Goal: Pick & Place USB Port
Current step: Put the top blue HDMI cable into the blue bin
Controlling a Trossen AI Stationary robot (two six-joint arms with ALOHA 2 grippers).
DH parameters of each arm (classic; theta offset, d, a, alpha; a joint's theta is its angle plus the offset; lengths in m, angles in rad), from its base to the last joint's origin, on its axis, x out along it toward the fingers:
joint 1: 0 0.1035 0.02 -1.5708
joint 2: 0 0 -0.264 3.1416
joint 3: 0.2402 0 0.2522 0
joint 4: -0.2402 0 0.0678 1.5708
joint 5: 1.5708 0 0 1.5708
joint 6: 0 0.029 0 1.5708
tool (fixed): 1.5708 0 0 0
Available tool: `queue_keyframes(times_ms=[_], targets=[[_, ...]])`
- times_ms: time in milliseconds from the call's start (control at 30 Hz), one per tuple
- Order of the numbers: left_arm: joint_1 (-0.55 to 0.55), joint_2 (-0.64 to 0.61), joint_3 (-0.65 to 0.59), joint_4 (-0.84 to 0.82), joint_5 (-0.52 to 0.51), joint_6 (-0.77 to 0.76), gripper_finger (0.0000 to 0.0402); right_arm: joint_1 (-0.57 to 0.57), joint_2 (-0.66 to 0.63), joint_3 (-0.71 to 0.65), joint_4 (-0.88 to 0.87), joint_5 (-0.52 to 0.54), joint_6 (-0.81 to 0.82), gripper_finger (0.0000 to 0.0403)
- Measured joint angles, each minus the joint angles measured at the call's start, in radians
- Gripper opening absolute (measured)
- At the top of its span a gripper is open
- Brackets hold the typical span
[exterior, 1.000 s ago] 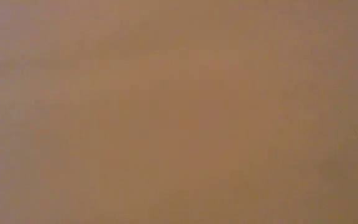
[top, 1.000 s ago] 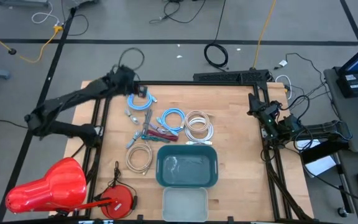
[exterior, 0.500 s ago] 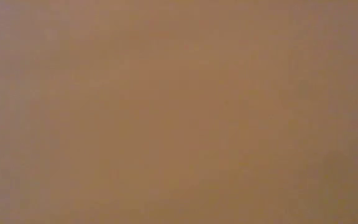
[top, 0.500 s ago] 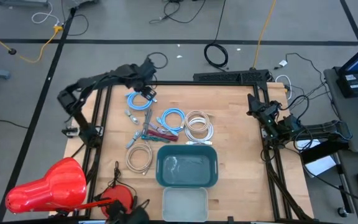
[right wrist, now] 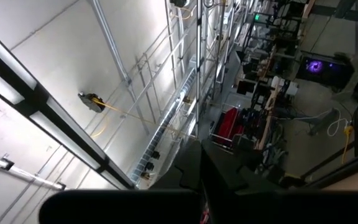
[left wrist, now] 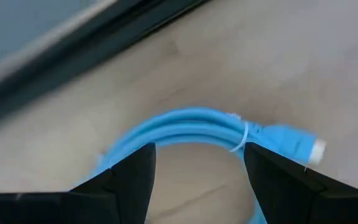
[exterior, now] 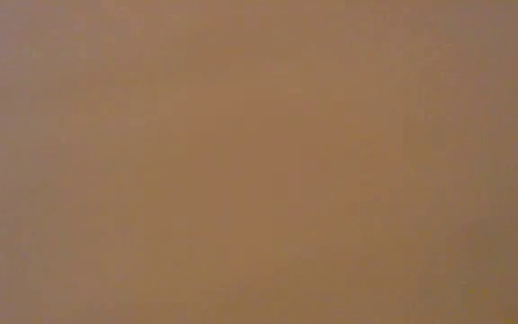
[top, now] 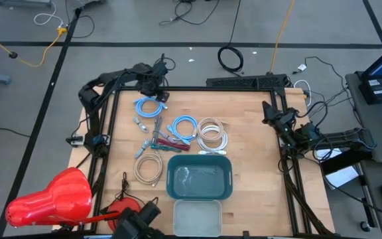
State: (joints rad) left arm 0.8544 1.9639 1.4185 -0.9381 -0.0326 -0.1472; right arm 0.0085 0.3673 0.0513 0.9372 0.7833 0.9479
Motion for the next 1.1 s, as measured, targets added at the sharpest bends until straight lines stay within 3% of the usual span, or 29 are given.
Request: queue_keyframes(times_ms=[200, 333, 567, 800, 967, 1100], targets=[[-0.048, -0.063, 0.0, -0.034, -0.245, 0.331, 0.025, 0.0, 0.037, 0.0, 0.001, -0.001, 0.036, 0.0], [-0.049, -0.076, 0.001, -0.03, -0.258, 0.441, 0.025, 0.0, 0.055, 0.0, 0.001, -0.001, 0.039, 0.0], [-0.042, -0.075, -0.001, -0.03, -0.246, 0.439, 0.025, 0.0, 0.065, 0.0, 0.0, 0.0, 0.061, 0.0], [-0.072, -0.04, -0.002, -0.031, -0.175, 0.298, 0.025, 0.0, 0.068, 0.0, 0.001, 0.001, 0.055, 0.0], [-0.111, 0.015, -0.003, -0.055, -0.175, -0.051, 0.025, 0.0, 0.074, 0.0, 0.0, 0.008, 0.054, 0.0], [-0.125, 0.043, -0.003, -0.042, -0.115, -0.312, 0.025, 0.0, 0.081, 0.0, 0.002, 0.008, 0.054, 0.0]])
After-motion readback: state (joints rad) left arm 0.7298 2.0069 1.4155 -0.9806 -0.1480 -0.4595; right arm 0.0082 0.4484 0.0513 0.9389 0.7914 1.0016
